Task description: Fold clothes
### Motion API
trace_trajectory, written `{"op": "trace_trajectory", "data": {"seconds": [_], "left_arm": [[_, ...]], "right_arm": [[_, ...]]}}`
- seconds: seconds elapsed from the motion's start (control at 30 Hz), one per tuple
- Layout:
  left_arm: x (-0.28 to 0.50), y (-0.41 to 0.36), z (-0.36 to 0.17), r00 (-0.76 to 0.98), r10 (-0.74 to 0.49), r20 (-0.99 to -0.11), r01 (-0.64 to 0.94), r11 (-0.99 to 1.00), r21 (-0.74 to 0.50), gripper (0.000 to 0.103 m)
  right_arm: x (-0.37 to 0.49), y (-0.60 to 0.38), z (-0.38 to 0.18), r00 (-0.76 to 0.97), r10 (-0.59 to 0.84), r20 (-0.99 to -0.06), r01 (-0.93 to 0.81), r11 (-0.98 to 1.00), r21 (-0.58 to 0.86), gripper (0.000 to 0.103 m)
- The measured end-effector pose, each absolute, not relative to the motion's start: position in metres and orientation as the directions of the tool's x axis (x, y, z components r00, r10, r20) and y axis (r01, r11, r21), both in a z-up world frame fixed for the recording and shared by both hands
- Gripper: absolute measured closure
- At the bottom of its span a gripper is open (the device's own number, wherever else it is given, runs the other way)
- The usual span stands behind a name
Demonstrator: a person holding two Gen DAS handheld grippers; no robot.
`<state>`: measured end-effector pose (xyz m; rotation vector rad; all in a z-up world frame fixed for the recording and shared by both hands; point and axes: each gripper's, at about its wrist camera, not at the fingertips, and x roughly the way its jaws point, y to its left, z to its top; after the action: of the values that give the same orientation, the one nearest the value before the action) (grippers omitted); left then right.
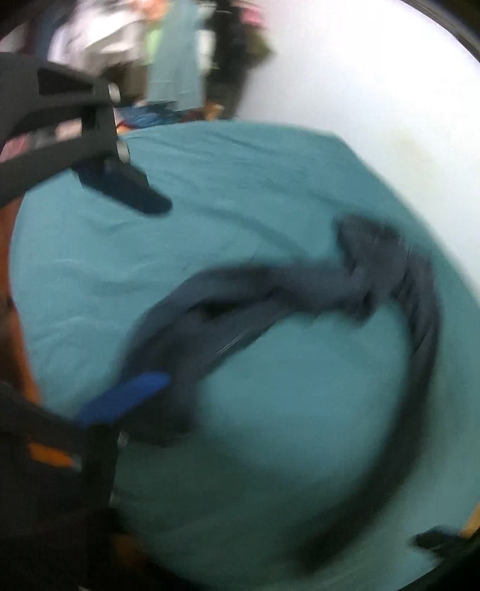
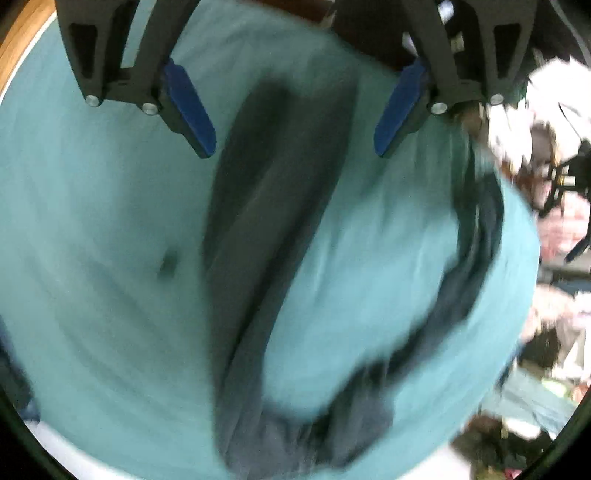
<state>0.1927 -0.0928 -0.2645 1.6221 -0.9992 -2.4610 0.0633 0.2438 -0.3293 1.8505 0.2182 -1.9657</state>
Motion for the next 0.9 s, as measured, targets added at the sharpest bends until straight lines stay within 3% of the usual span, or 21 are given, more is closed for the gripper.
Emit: {"op": "trace_trajectory", "data": {"seconds": [0.1,0.2,0.3,0.43,0.53,0.63,0.8,0.87,0.9], "left_arm": [[0.084,-0.107,-0.295,-0.504,-0.581,-0.639,-0.092,-0.700,0.709,0.000],[-0.026,-0.120,-0.329,-0.482,-0.751,-0.451,0.108,-0.562,0.820,0.000],[-0.120,-0.126,-0.366,-0.452,-0.743,-0.494,0.166,-0.614,0.772,0.000],[-0.203,-0.143,-0.387,-0.455,-0.635,-0.625,0.273,-0.767,0.581,0.000],[-0.238,-0.154,-0.406,-0.404,-0.575,-0.712,0.332,-0.817,0.472,0.000],[-0.260,-0.162,-0.428,-0.375,-0.427,-0.823,0.355,-0.886,0.298,0.000],[-0.270,-0.144,-0.445,-0.381,-0.410,-0.829,0.336,-0.897,0.289,0.000],[-0.275,-0.136,-0.453,-0.389,-0.368,-0.844,0.312,-0.915,0.254,0.000],[-0.281,-0.136,-0.460,-0.379,-0.341,-0.861,0.304,-0.924,0.232,0.000]], "right_arm": [[-0.031,0.232,-0.315,-0.186,-0.200,-0.962,0.434,-0.895,0.102,0.015],[-0.123,0.188,-0.337,-0.363,-0.114,-0.925,0.444,-0.894,-0.063,0.015],[-0.200,0.153,-0.371,-0.428,-0.104,-0.898,0.395,-0.915,-0.082,0.015],[-0.296,0.165,-0.396,-0.420,-0.123,-0.899,0.306,-0.952,-0.013,0.015],[-0.342,0.164,-0.421,-0.361,-0.222,-0.905,0.285,-0.951,0.120,0.015],[-0.372,0.168,-0.442,-0.312,-0.320,-0.895,0.246,-0.937,0.249,0.015],[-0.400,0.177,-0.476,-0.226,-0.366,-0.902,0.169,-0.927,0.334,0.014],[-0.408,0.176,-0.486,-0.206,-0.404,-0.891,0.150,-0.913,0.379,0.000],[-0.411,0.175,-0.488,-0.211,-0.412,-0.887,0.144,-0.910,0.388,0.000]]}}
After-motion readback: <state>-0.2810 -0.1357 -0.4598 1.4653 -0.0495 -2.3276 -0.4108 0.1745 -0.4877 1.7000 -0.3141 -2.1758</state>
